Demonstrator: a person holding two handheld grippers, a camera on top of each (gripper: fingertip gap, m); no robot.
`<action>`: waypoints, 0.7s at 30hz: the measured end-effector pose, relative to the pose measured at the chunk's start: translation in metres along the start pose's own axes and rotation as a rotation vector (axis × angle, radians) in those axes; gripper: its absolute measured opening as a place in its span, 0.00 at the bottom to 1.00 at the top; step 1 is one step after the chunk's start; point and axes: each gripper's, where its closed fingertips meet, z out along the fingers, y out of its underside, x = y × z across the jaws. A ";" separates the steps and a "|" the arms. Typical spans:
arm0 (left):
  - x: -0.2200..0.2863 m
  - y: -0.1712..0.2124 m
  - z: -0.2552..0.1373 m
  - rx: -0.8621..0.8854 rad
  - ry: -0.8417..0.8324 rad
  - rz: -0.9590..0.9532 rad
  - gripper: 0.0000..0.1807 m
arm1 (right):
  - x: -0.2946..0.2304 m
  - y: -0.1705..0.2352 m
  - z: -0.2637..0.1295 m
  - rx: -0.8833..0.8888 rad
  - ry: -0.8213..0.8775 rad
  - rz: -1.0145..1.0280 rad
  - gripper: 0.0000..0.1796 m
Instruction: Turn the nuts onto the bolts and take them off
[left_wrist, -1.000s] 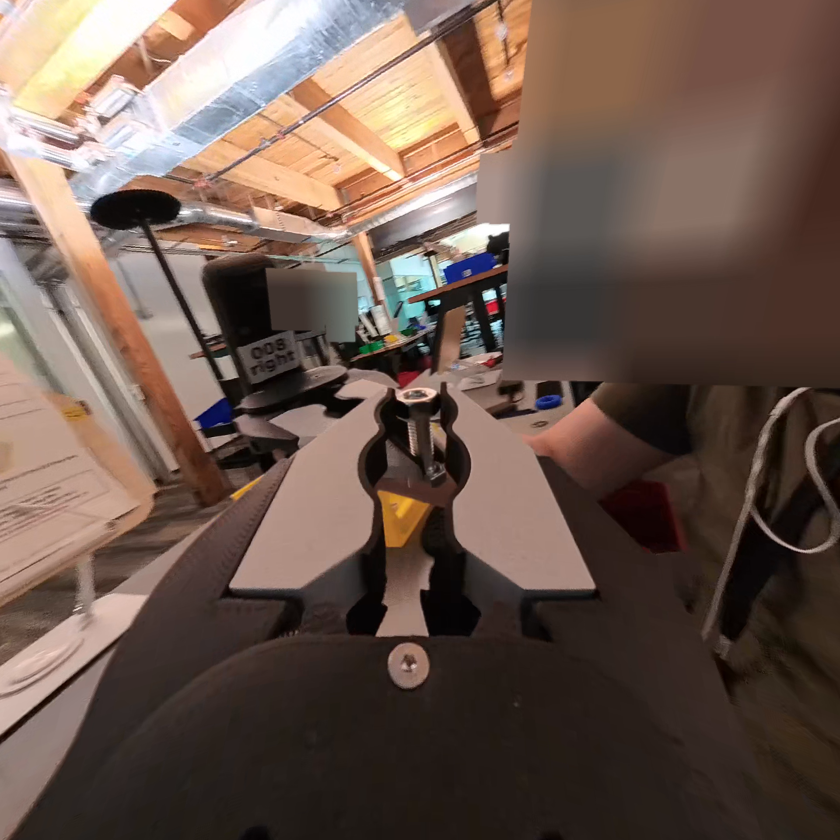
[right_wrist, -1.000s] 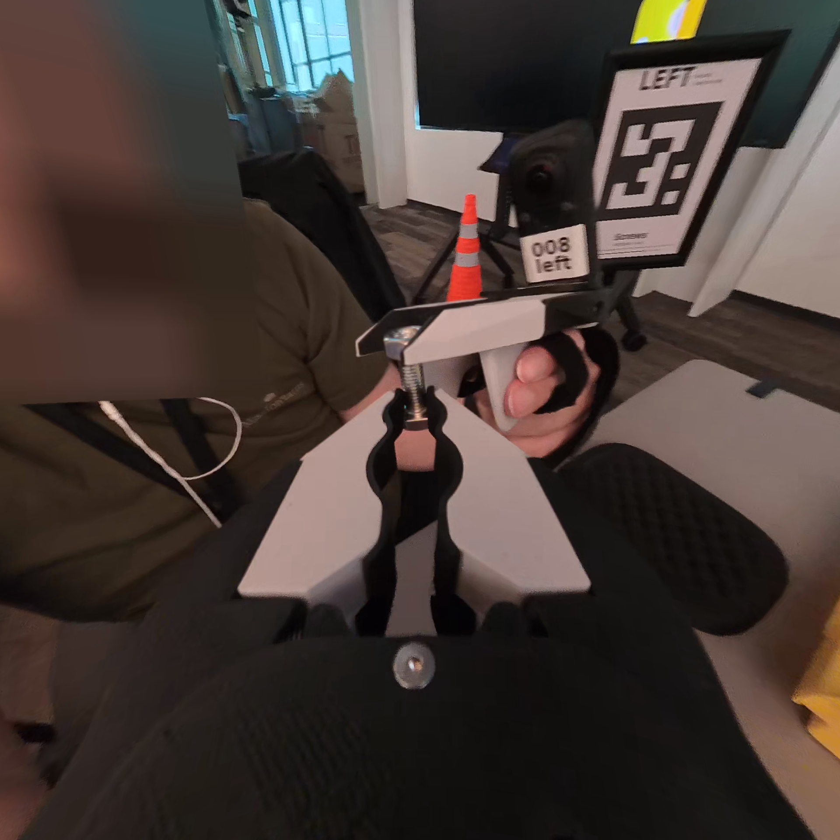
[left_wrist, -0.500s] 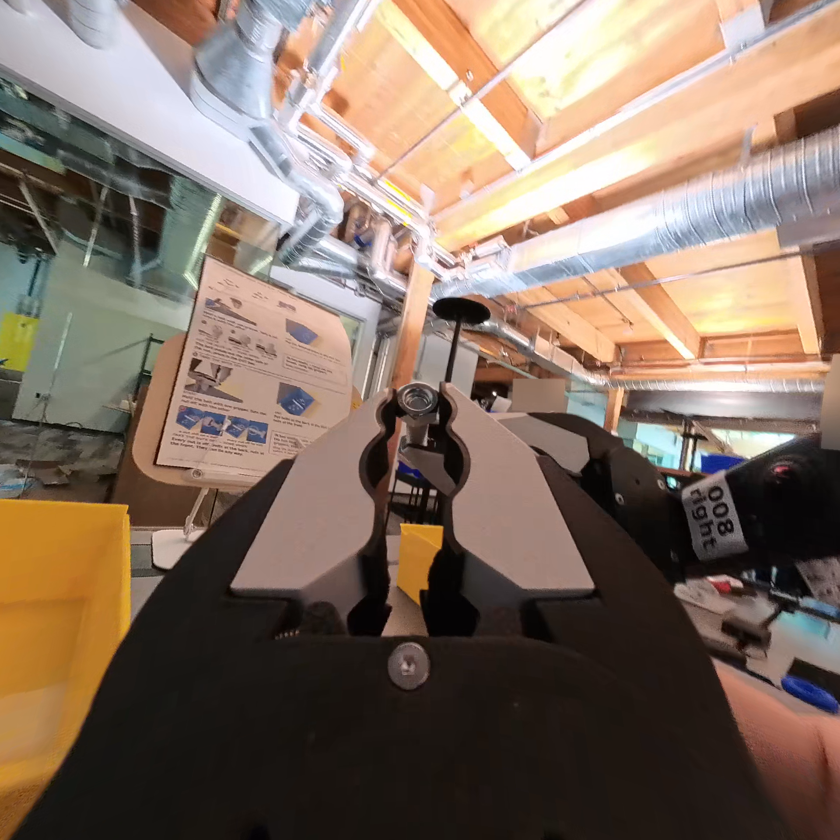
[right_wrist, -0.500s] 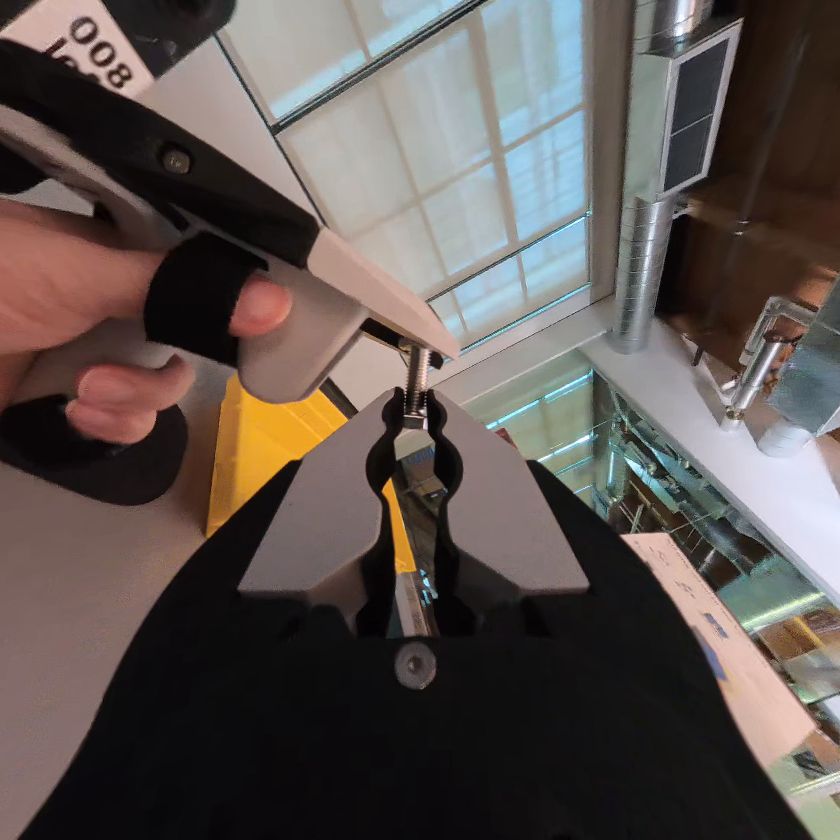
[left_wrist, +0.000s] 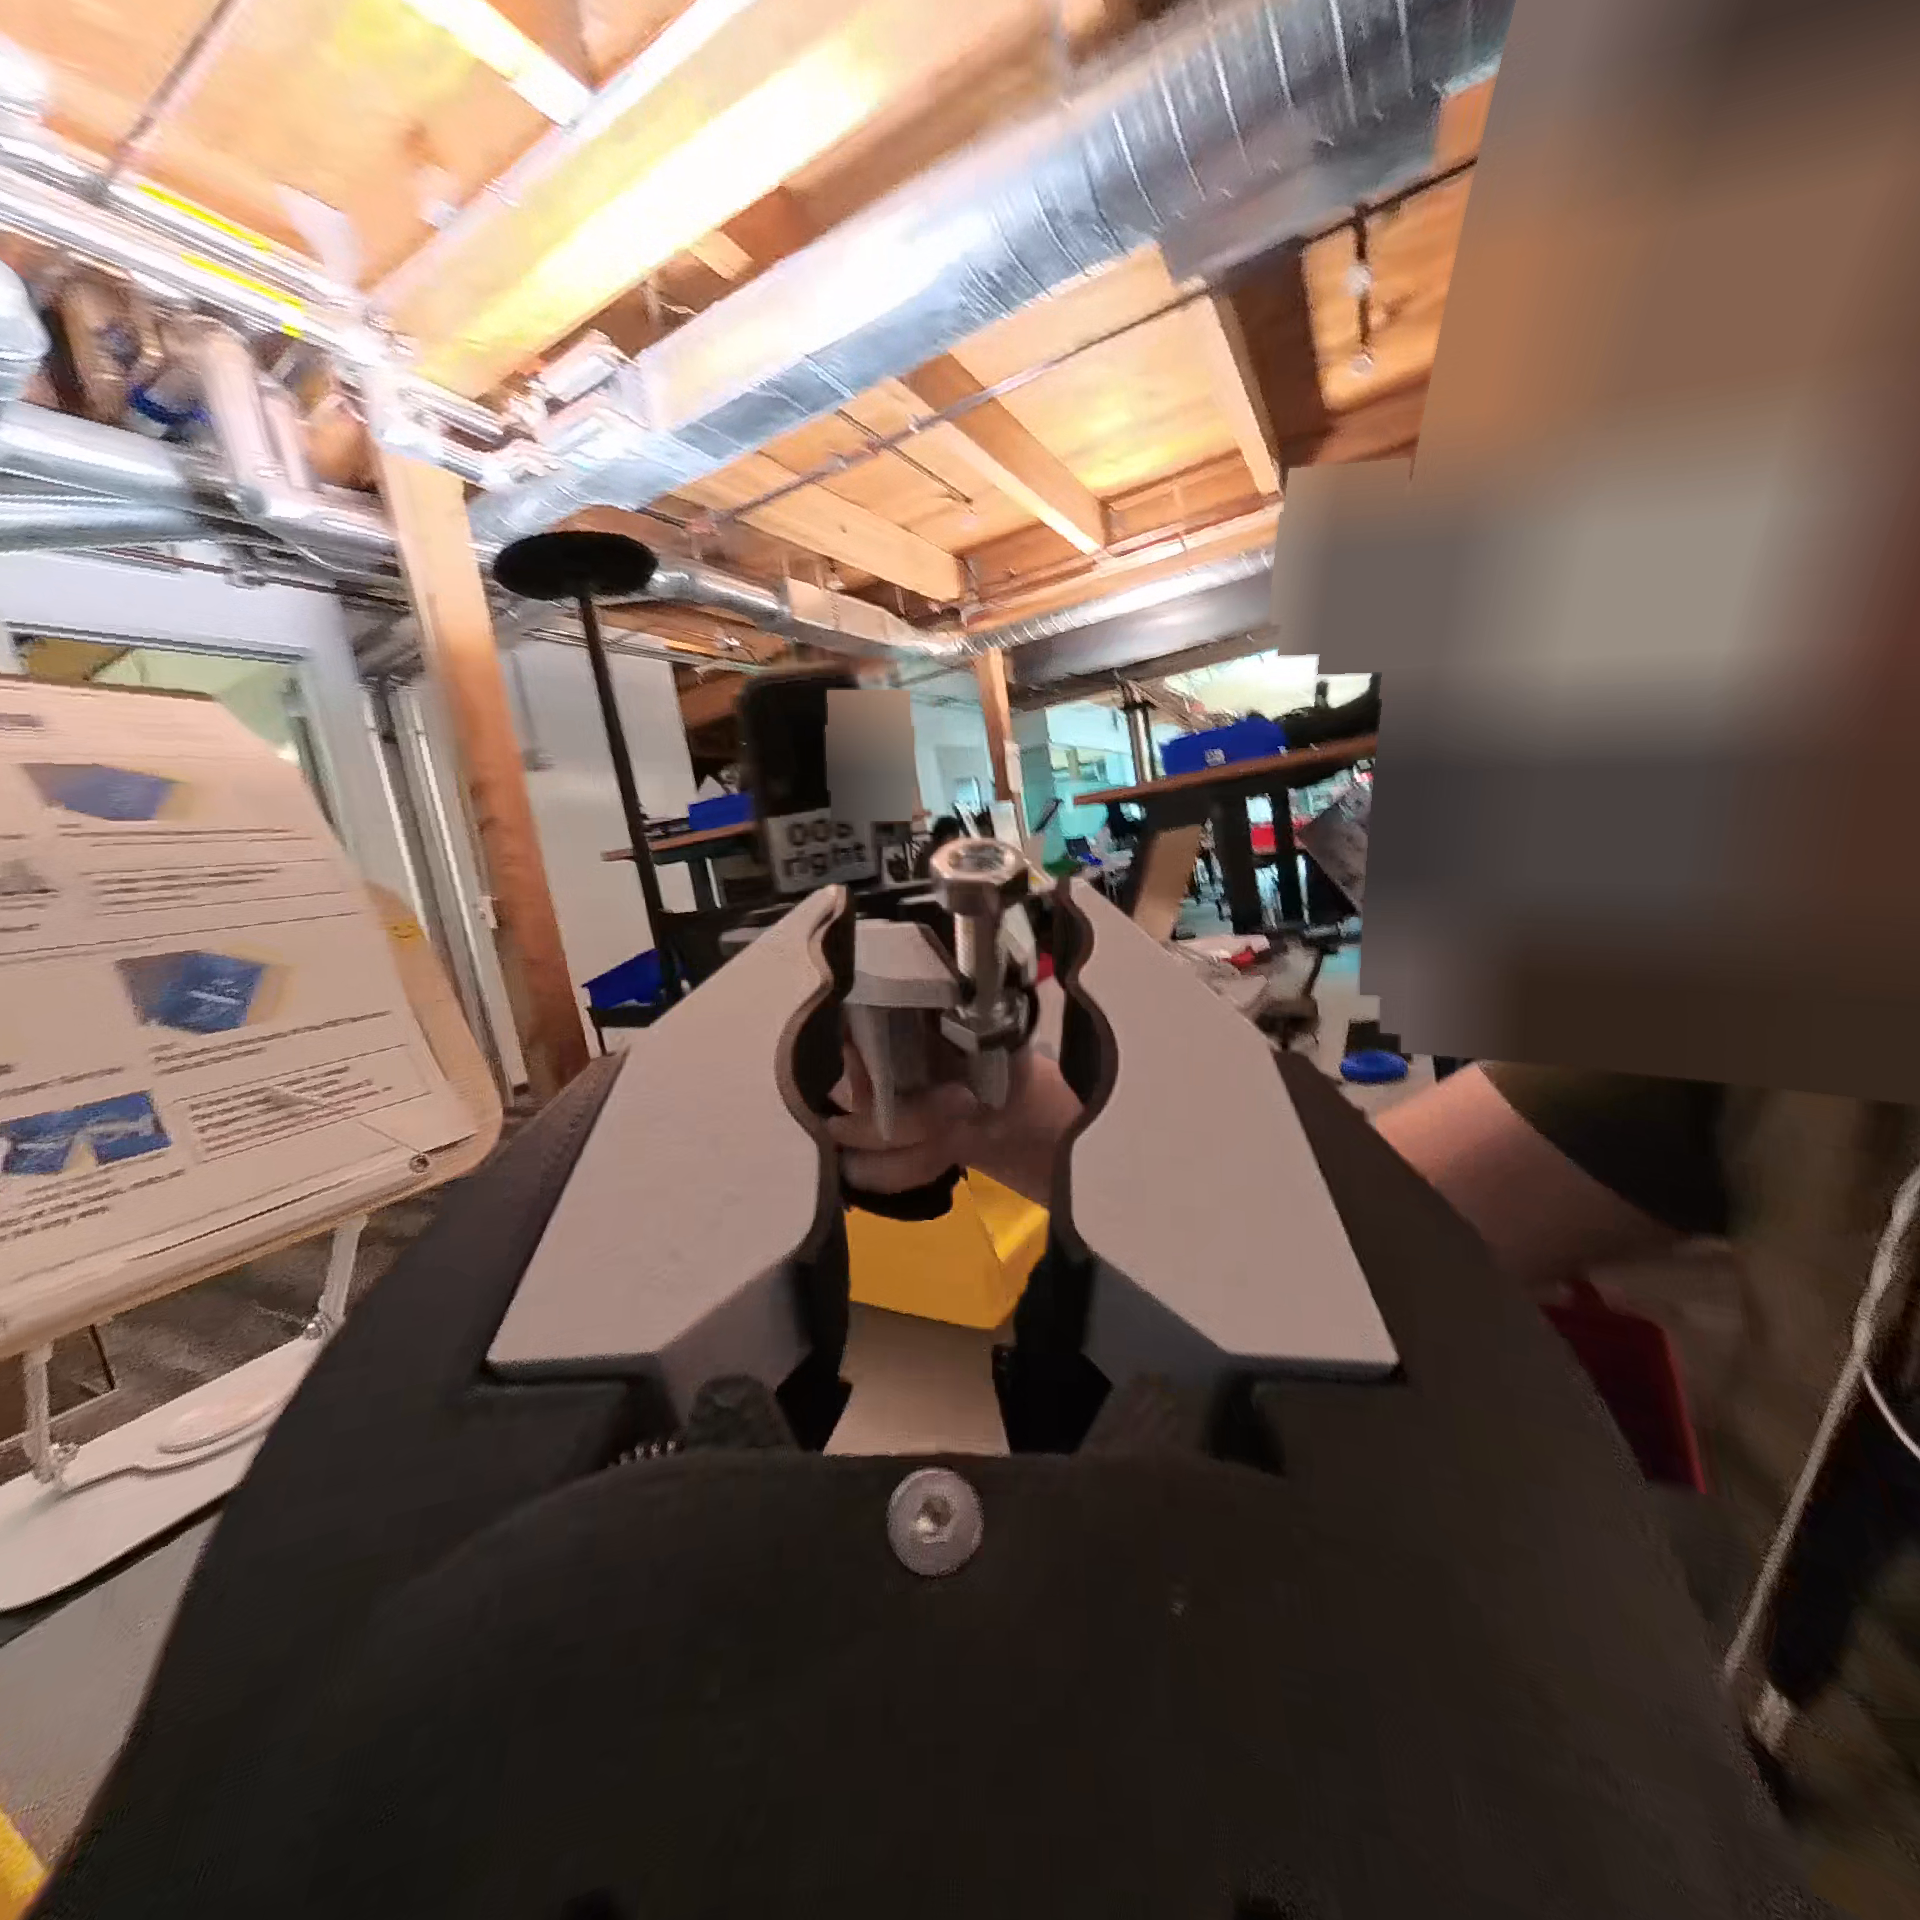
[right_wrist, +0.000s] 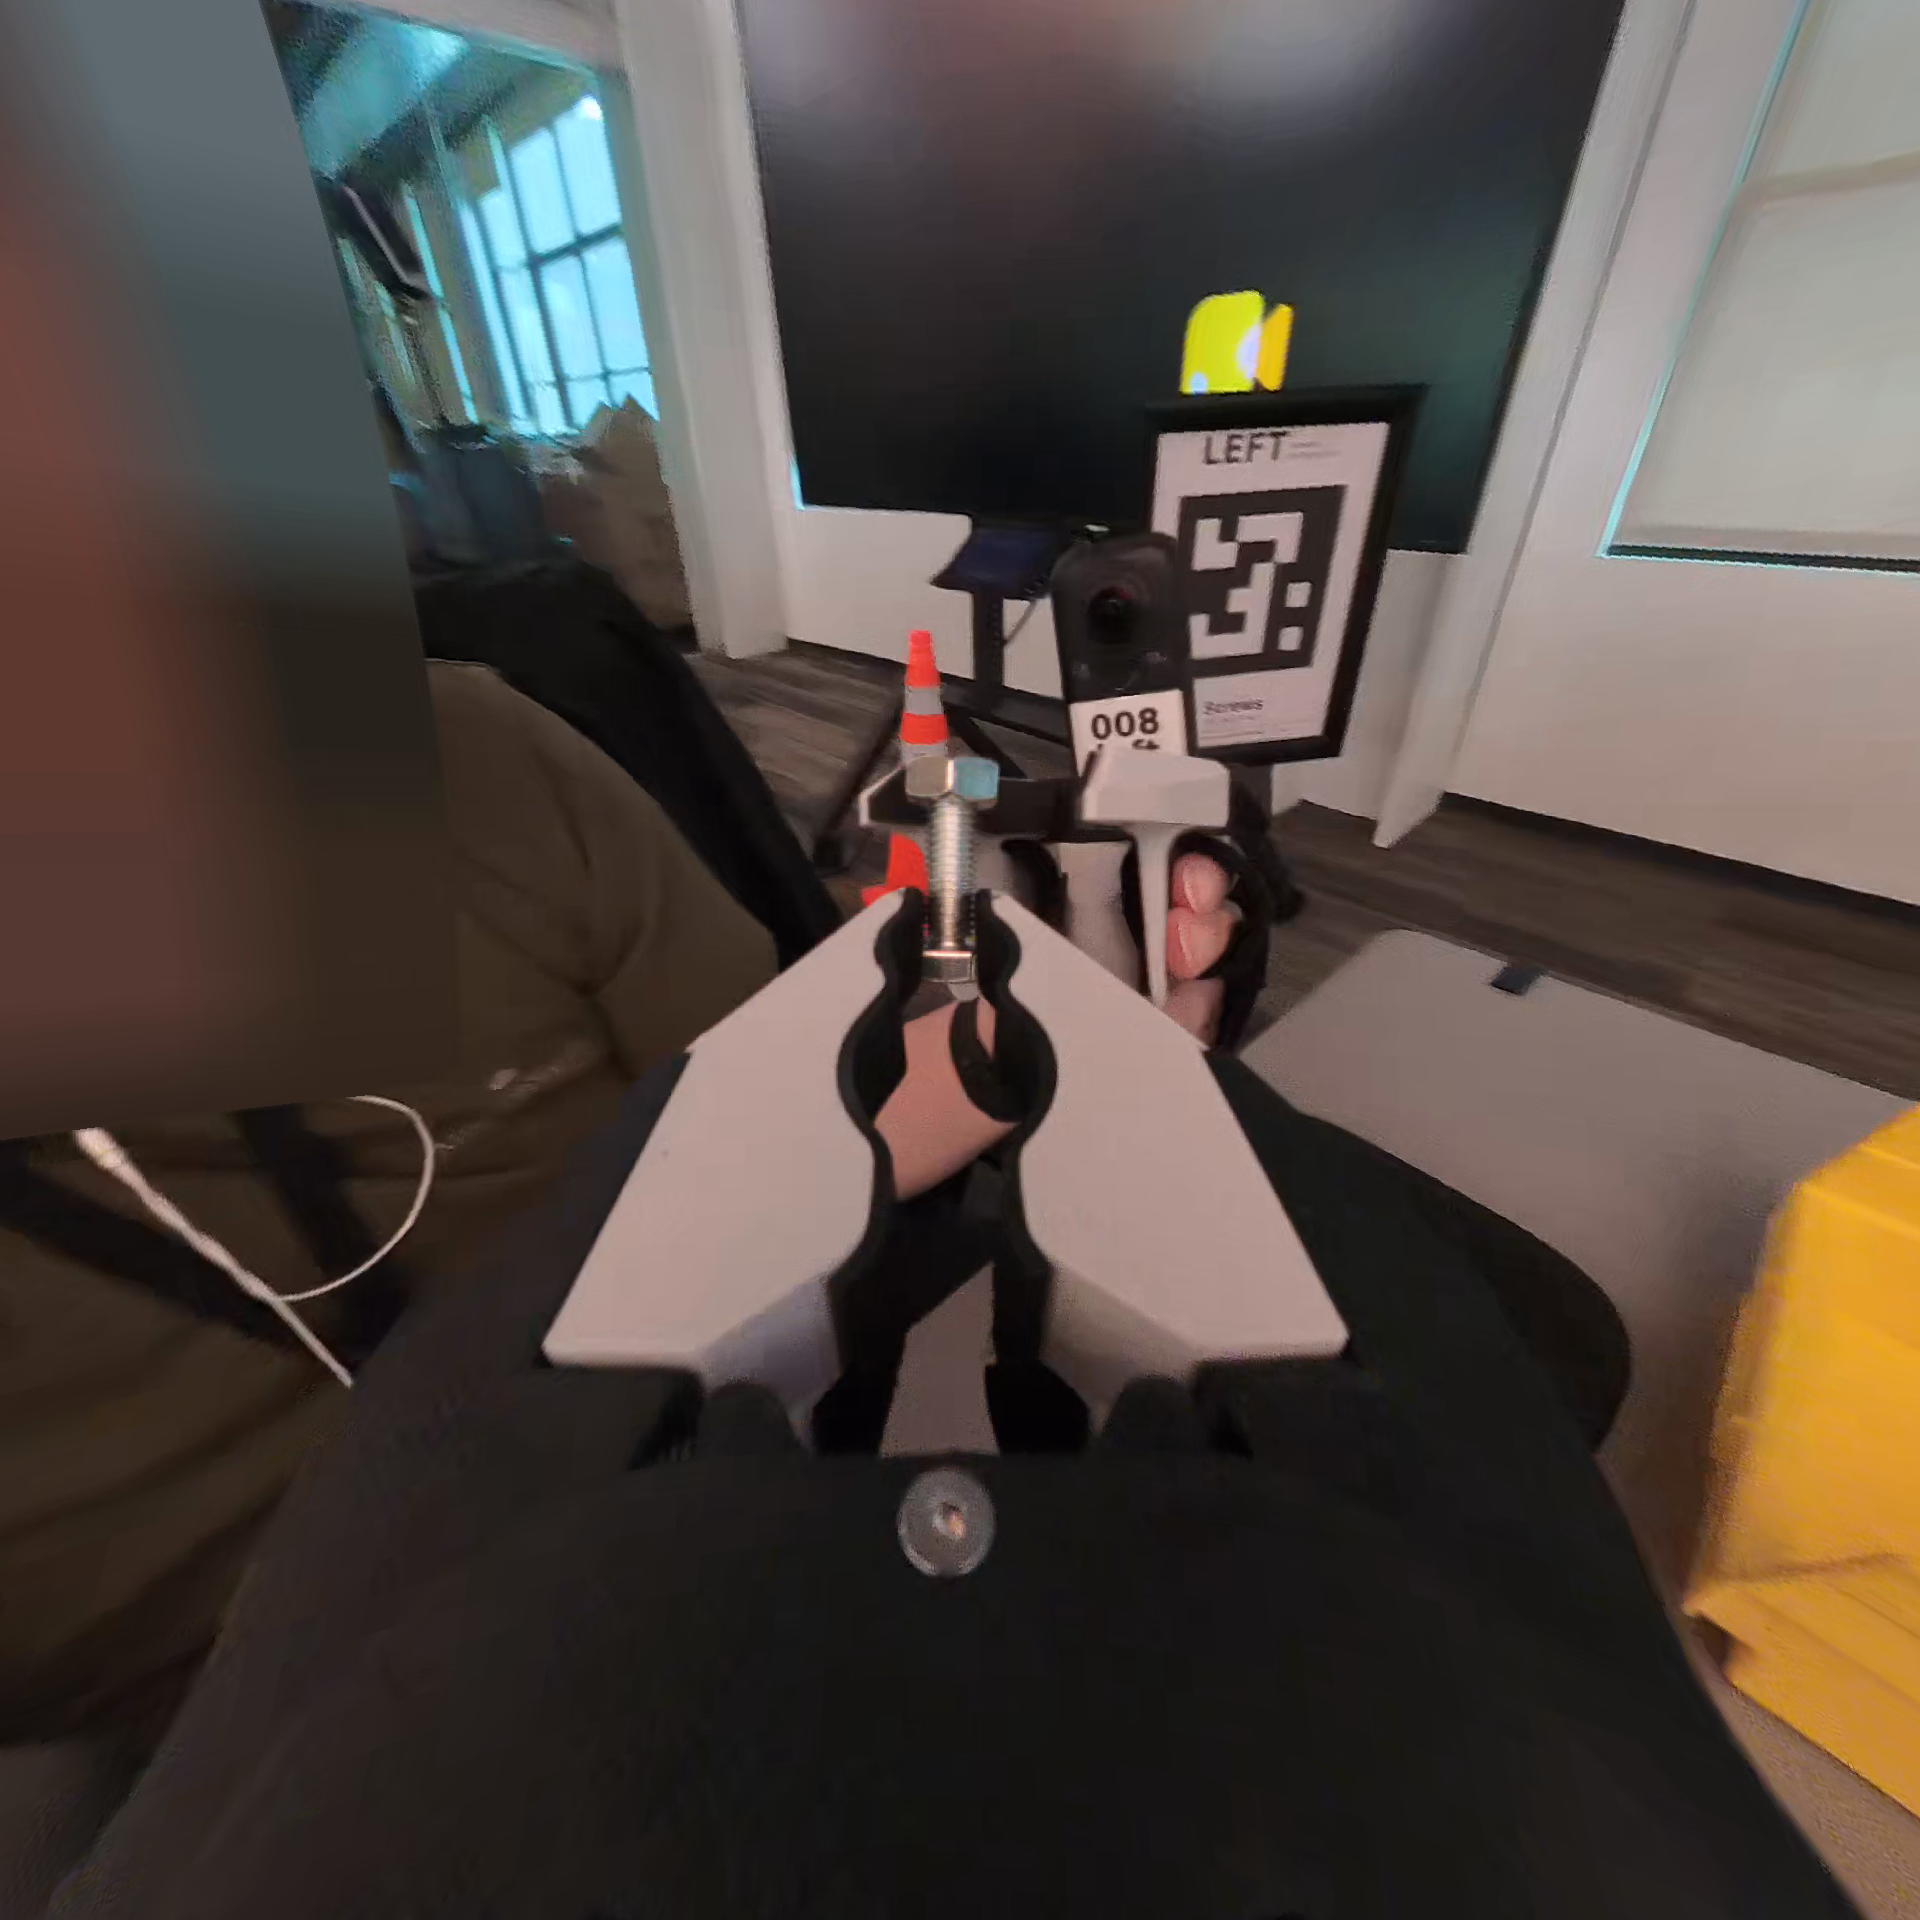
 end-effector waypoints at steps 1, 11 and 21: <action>0.005 0.002 0.001 -0.024 0.022 0.014 0.20 | -0.002 0.001 -0.001 0.003 -0.024 0.010 0.04; 0.033 0.021 0.011 -0.103 0.135 0.130 0.09 | -0.021 0.020 0.003 -0.076 -0.157 0.041 0.05; 0.015 0.019 0.013 -0.084 0.069 0.060 0.11 | -0.012 0.013 -0.002 -0.067 -0.059 -0.039 0.04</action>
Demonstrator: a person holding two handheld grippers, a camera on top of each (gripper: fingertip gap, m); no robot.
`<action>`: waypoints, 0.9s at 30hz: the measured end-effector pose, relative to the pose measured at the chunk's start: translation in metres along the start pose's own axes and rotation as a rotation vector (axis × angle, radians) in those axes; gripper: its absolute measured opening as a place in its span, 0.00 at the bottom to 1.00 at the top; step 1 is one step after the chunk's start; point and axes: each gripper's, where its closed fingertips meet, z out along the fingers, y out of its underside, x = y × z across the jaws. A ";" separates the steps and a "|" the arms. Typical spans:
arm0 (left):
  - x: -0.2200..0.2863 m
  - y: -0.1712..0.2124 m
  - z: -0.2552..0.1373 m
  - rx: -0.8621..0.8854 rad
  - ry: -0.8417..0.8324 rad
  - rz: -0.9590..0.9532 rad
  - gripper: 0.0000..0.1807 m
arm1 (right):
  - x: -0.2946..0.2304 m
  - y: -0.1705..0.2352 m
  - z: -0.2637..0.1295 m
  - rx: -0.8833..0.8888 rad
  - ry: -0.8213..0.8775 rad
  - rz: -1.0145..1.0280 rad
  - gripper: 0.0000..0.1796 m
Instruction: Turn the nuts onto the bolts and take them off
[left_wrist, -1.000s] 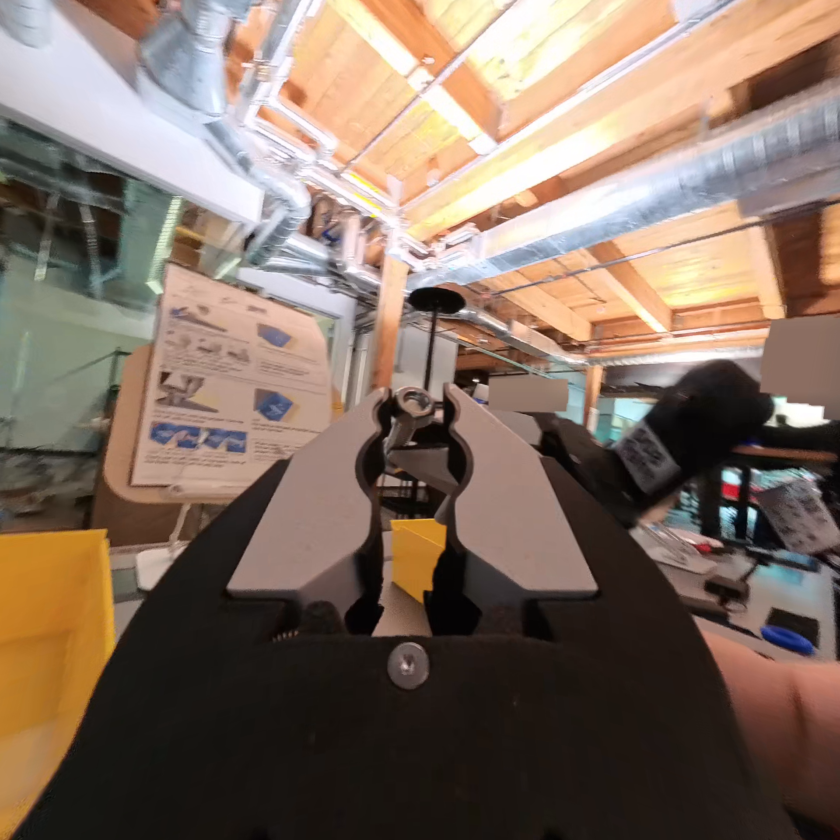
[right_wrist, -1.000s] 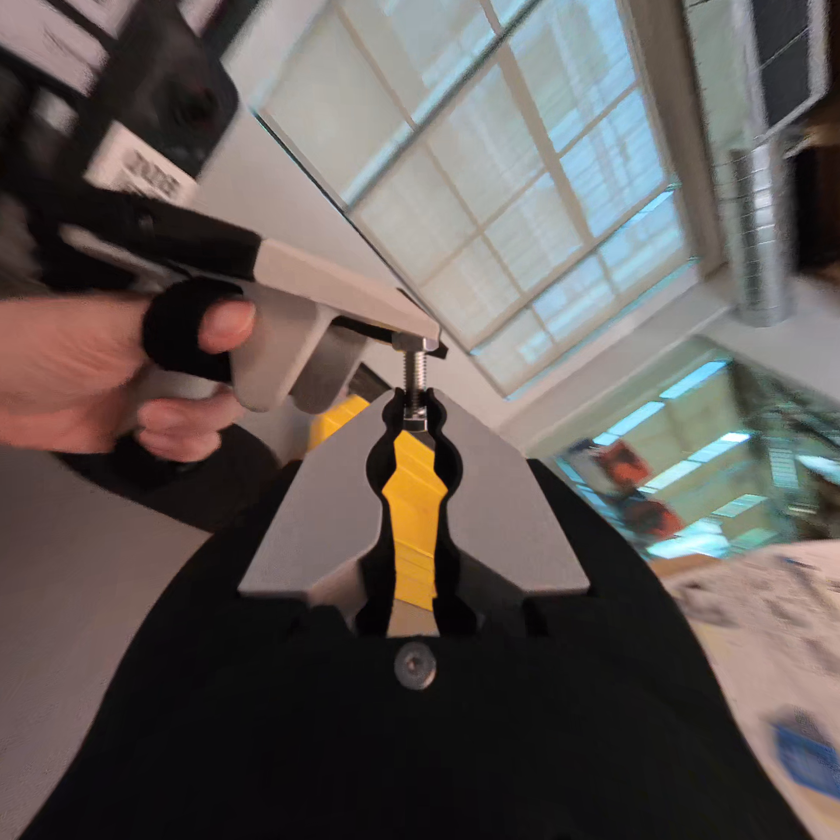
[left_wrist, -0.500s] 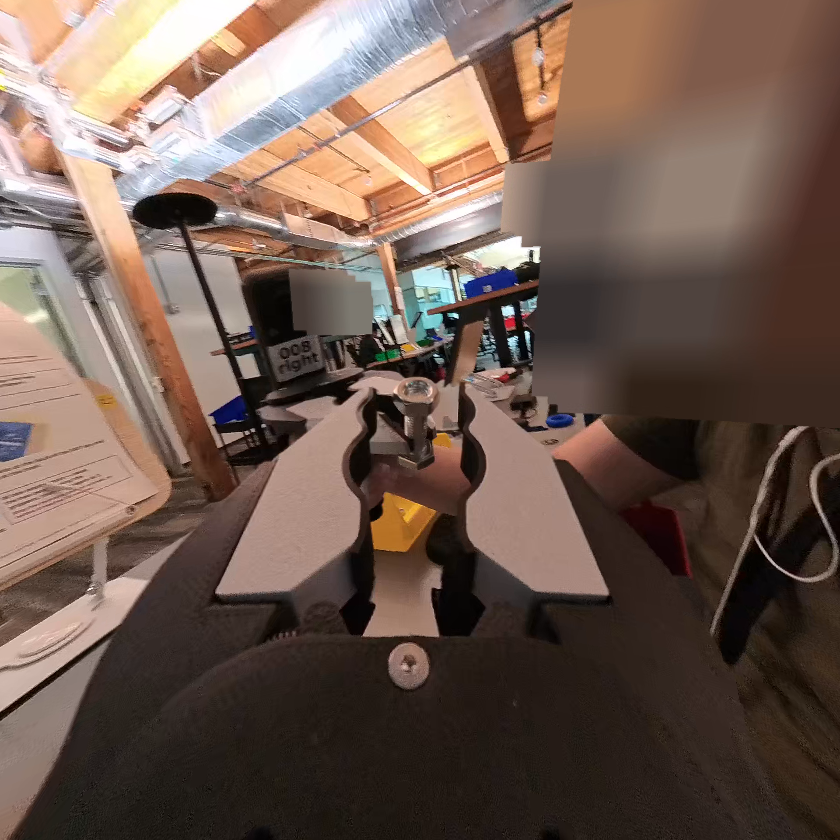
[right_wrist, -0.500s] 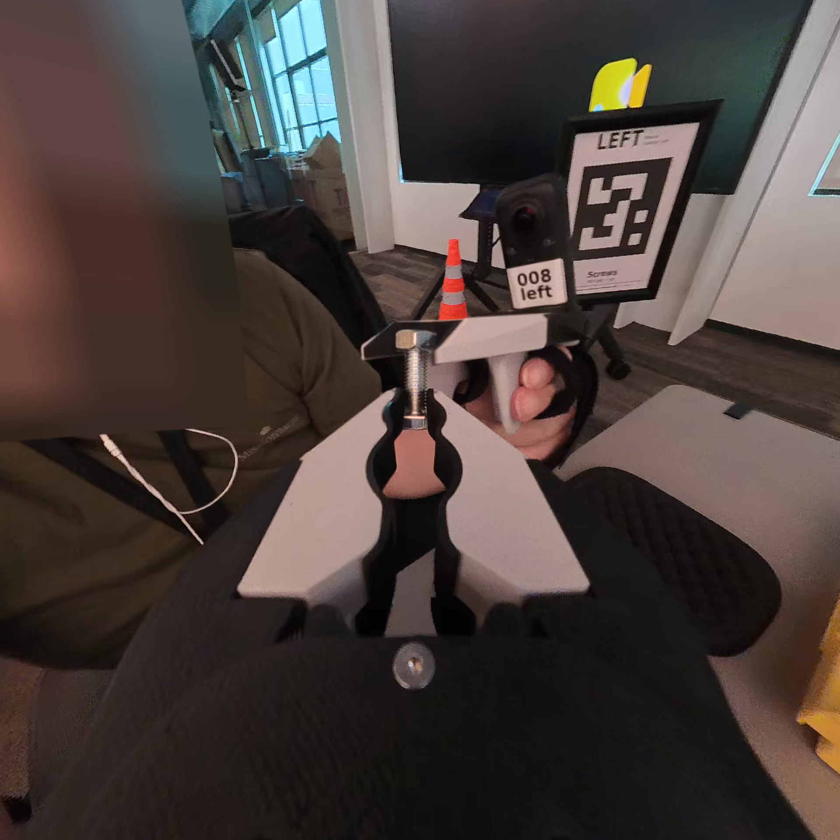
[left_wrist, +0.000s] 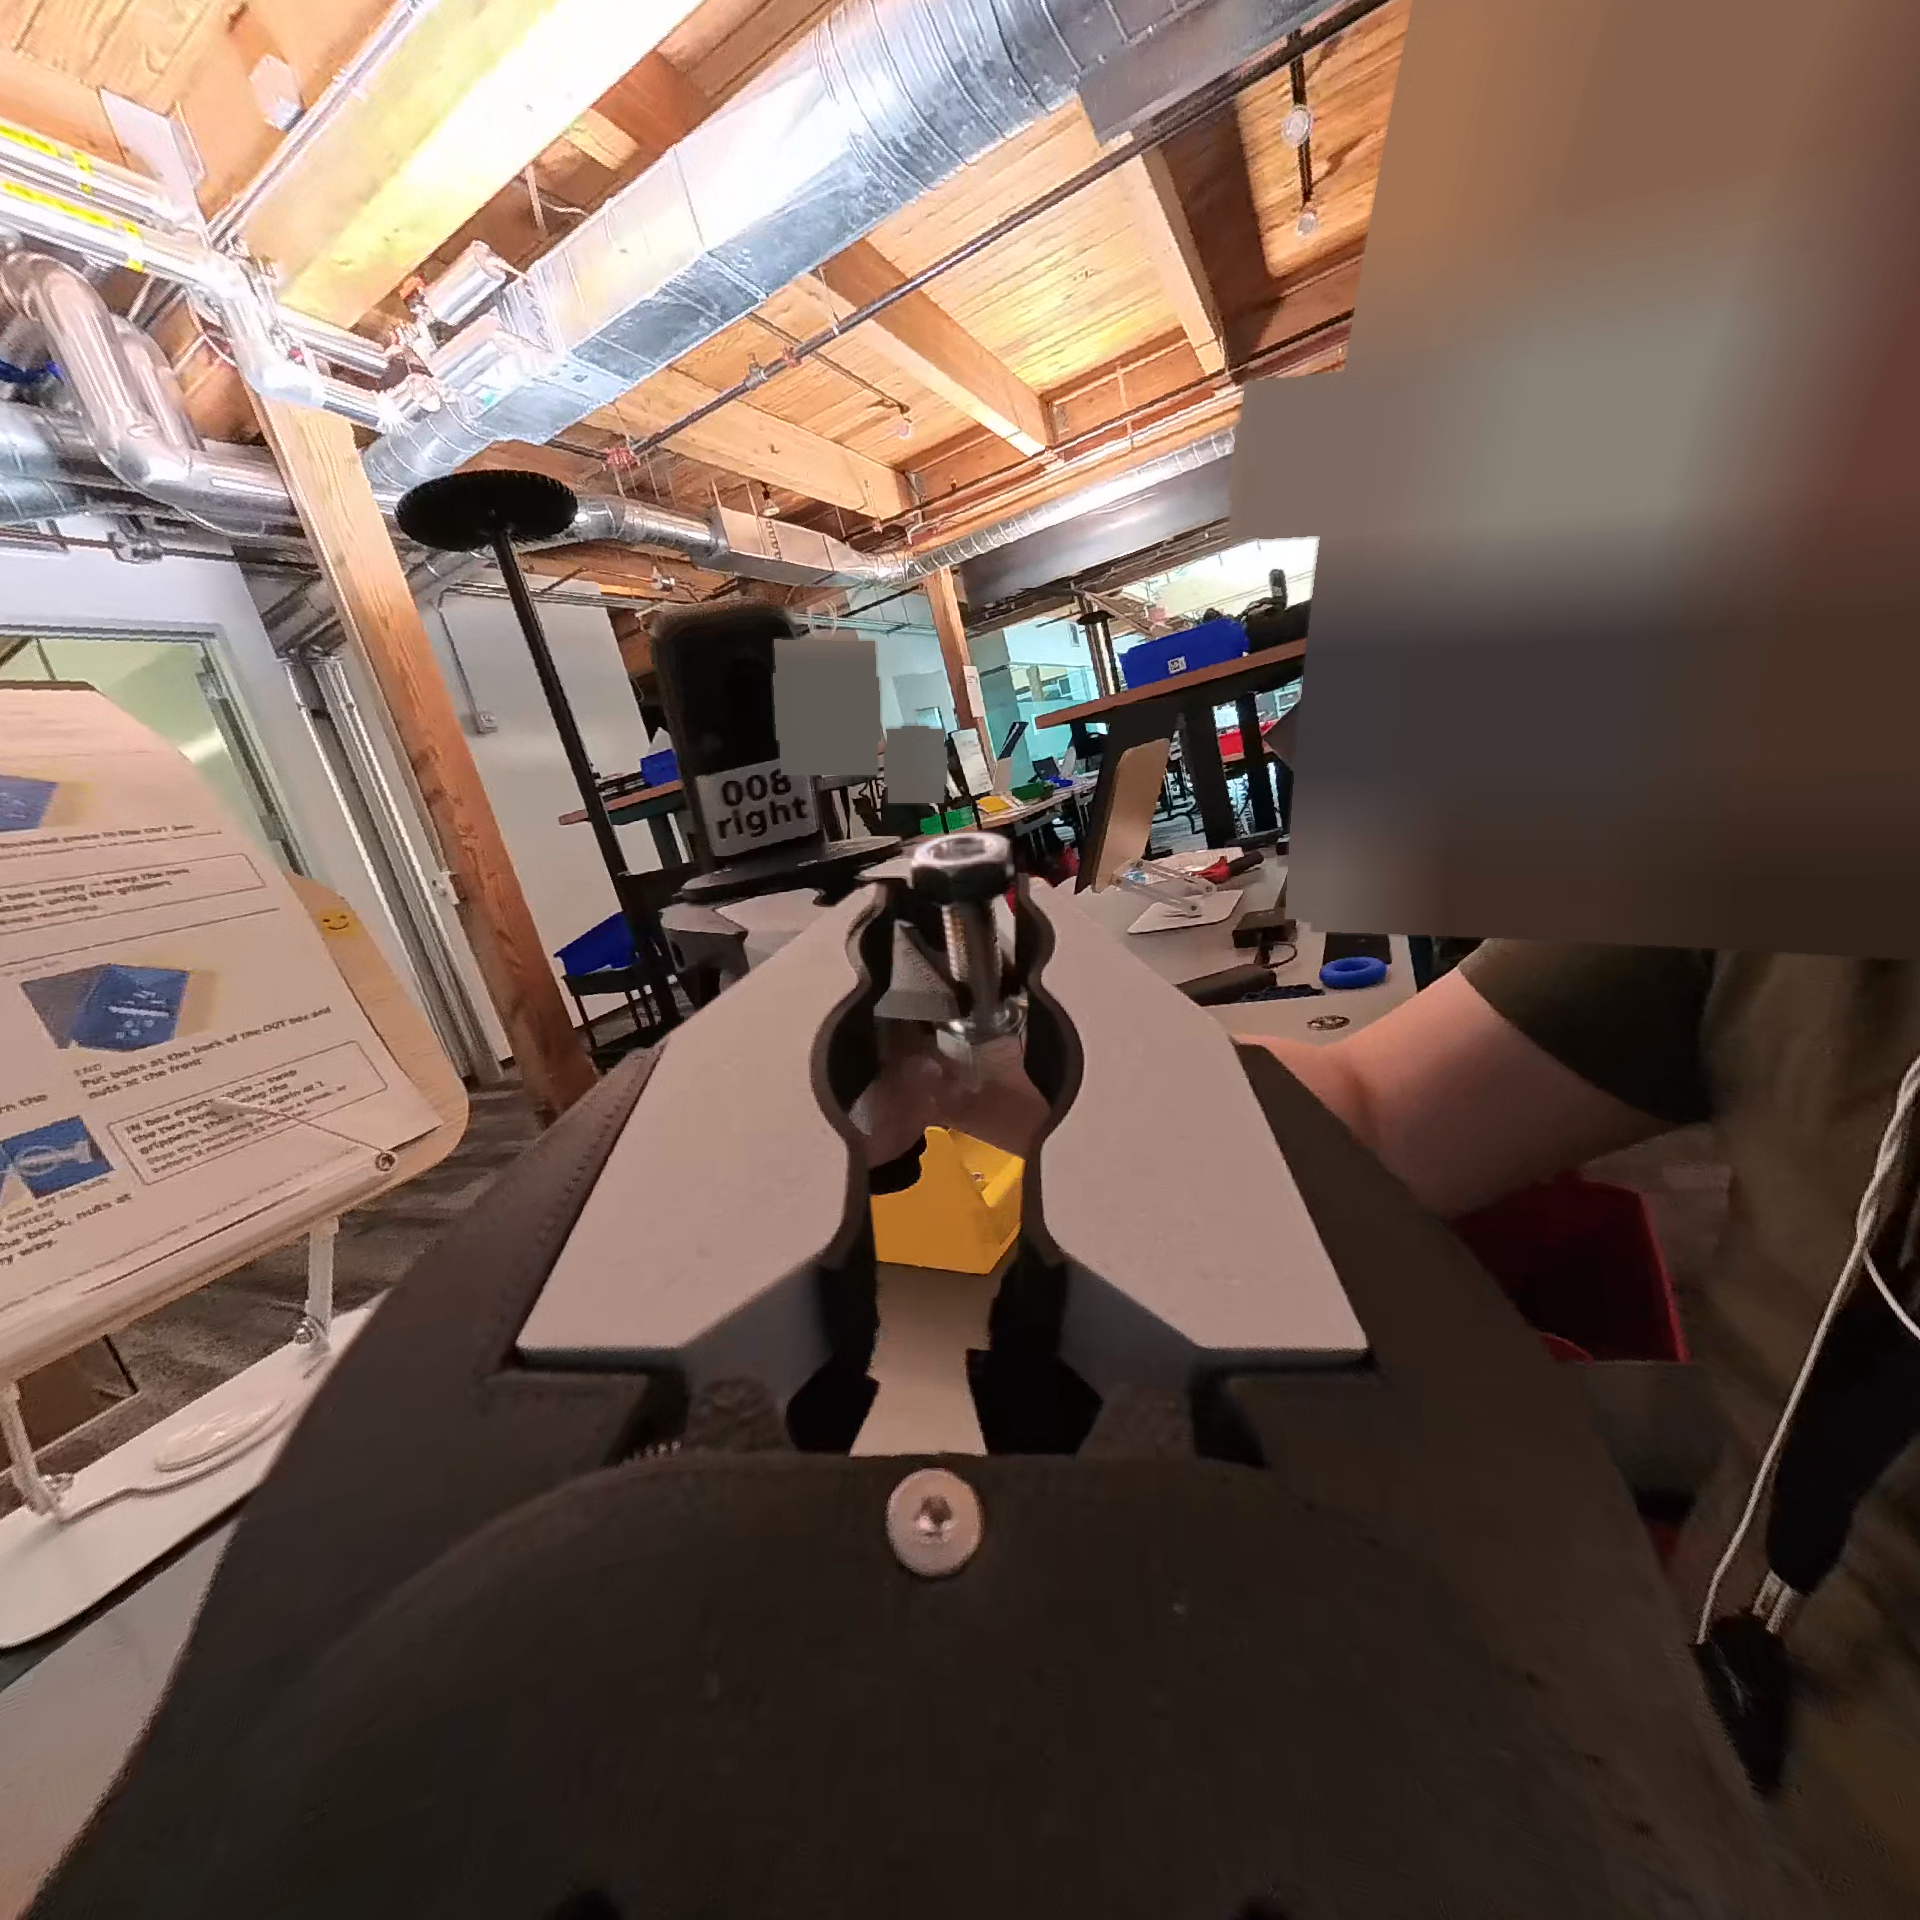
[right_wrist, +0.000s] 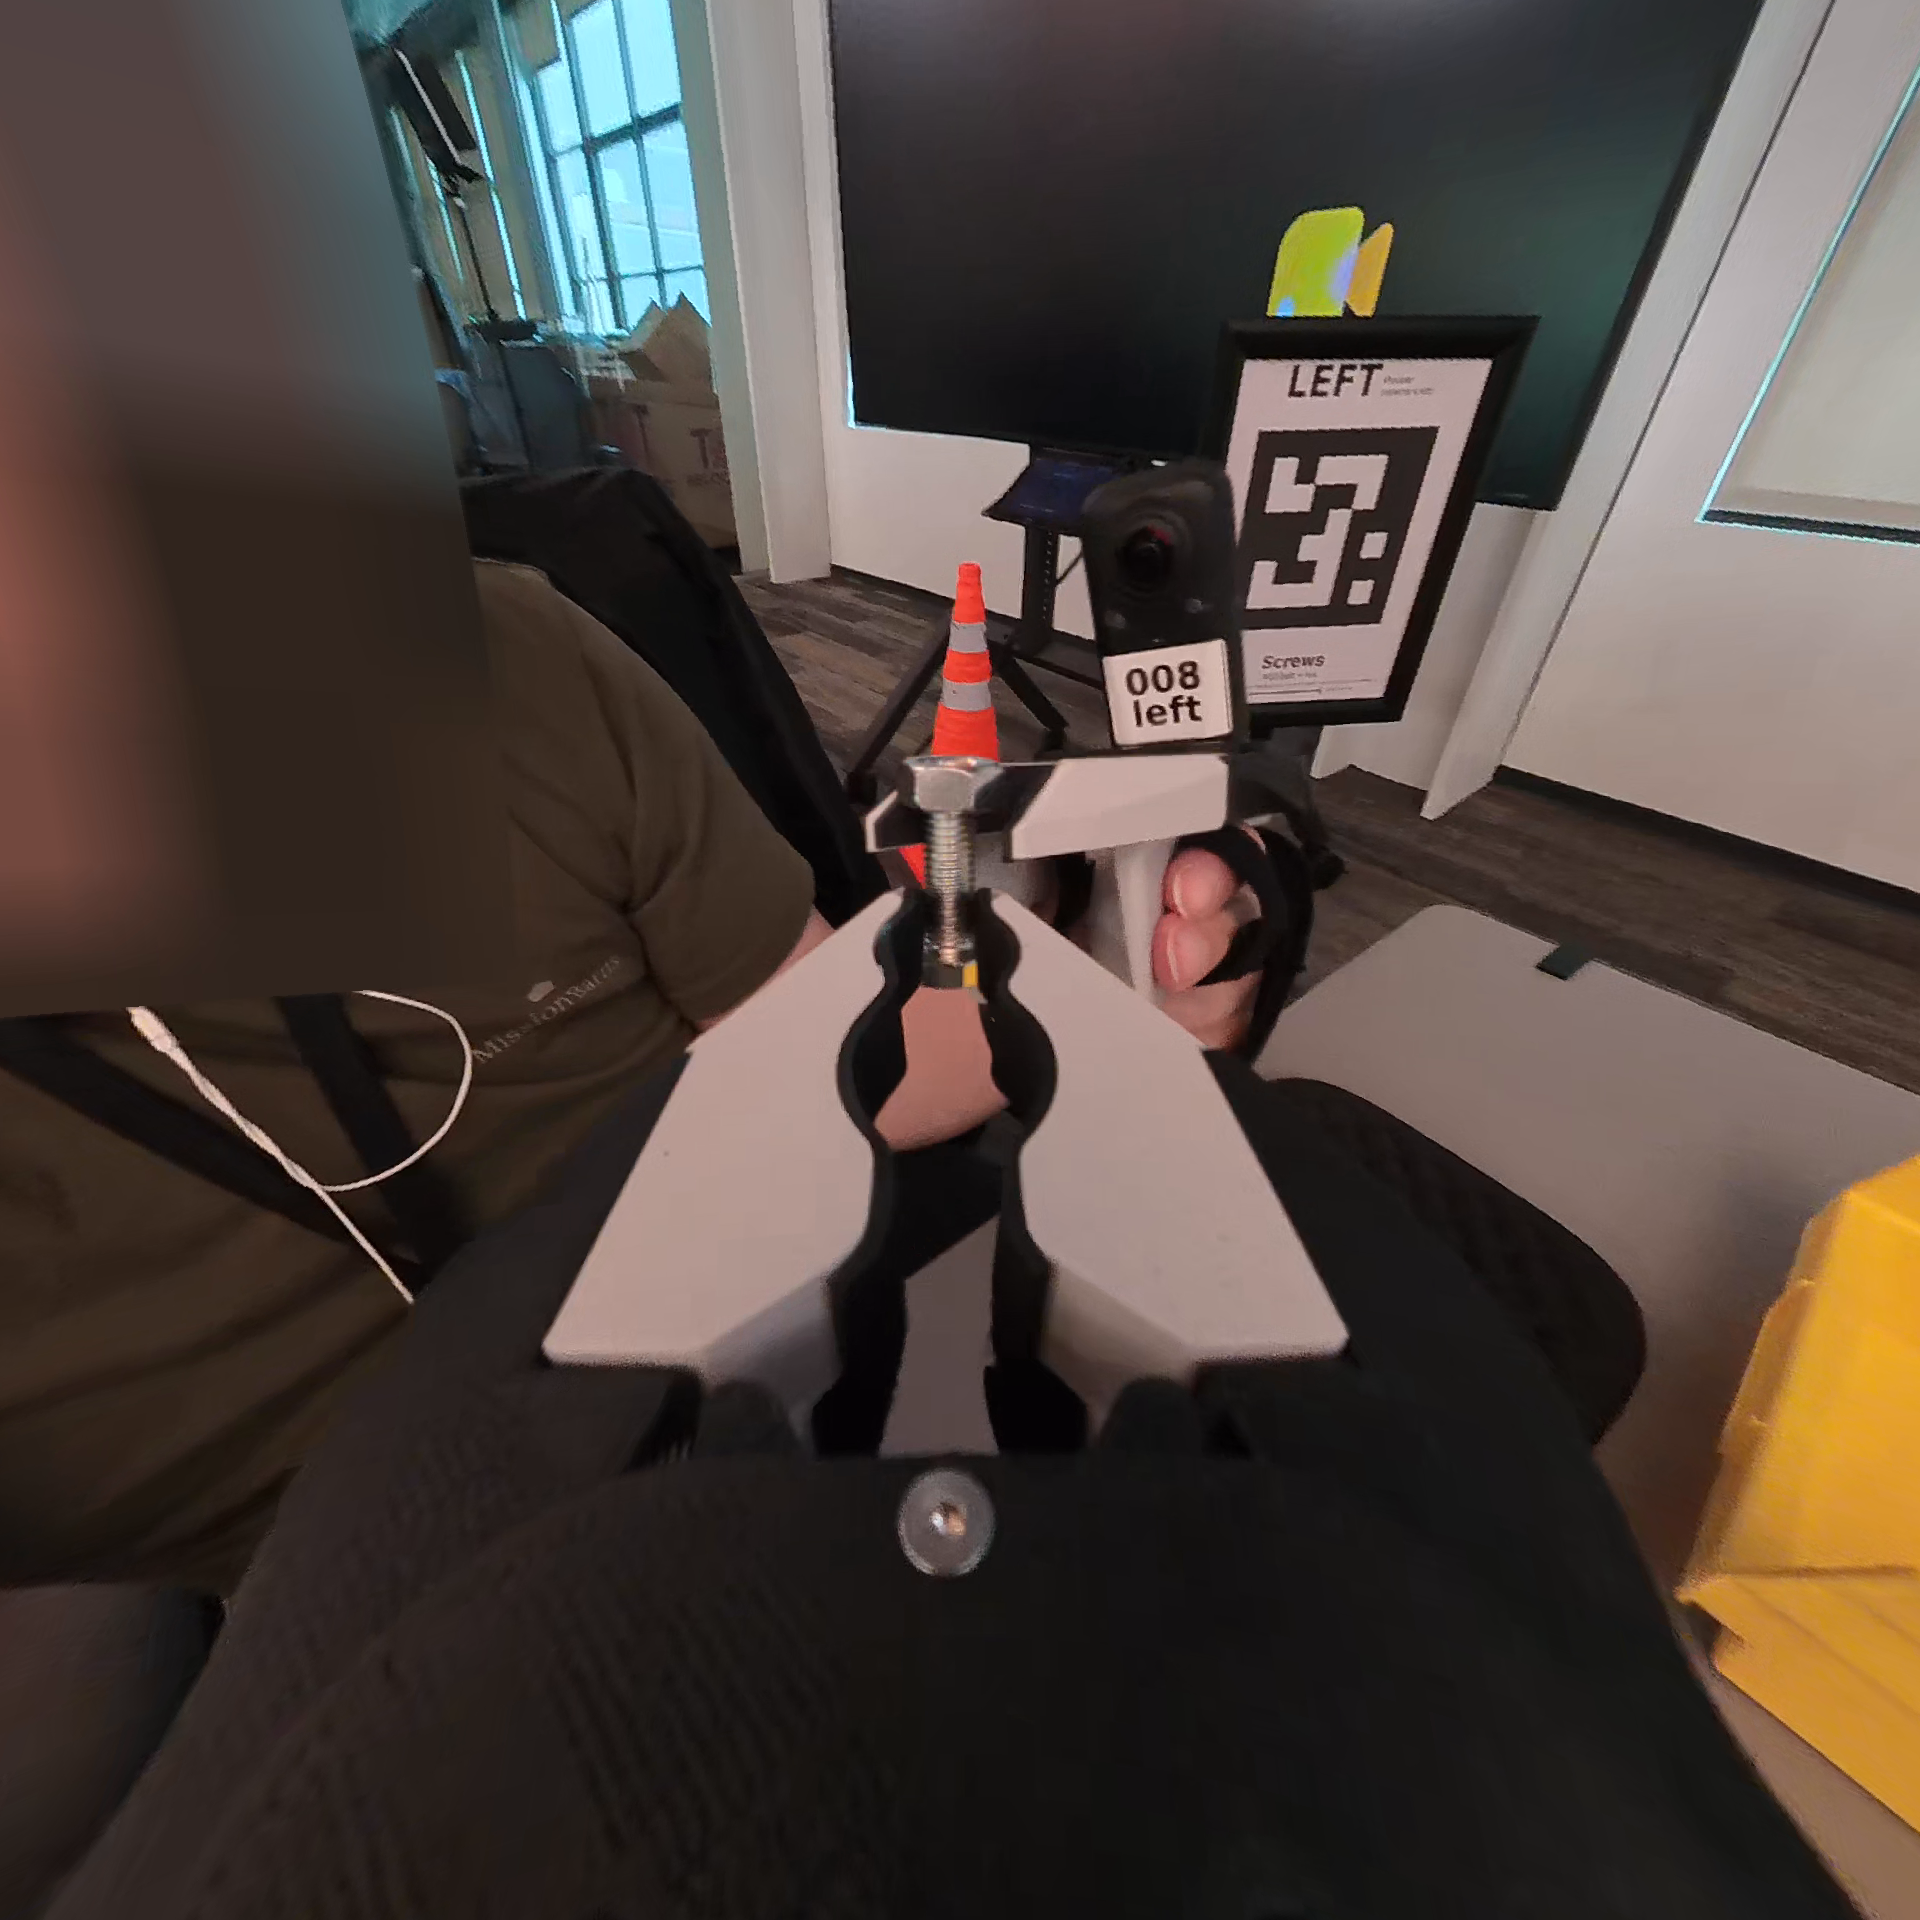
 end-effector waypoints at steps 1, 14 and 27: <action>0.001 0.000 0.000 -0.002 0.005 0.004 0.12 | -0.001 0.000 0.000 0.006 -0.009 0.007 0.04; -0.015 0.005 -0.001 -0.040 -0.115 0.053 0.09 | 0.023 0.010 -0.003 -0.068 0.158 -0.040 0.04; -0.078 -0.010 -0.033 0.177 -0.705 0.072 0.09 | 0.086 -0.013 -0.017 -0.552 1.162 -1.029 0.04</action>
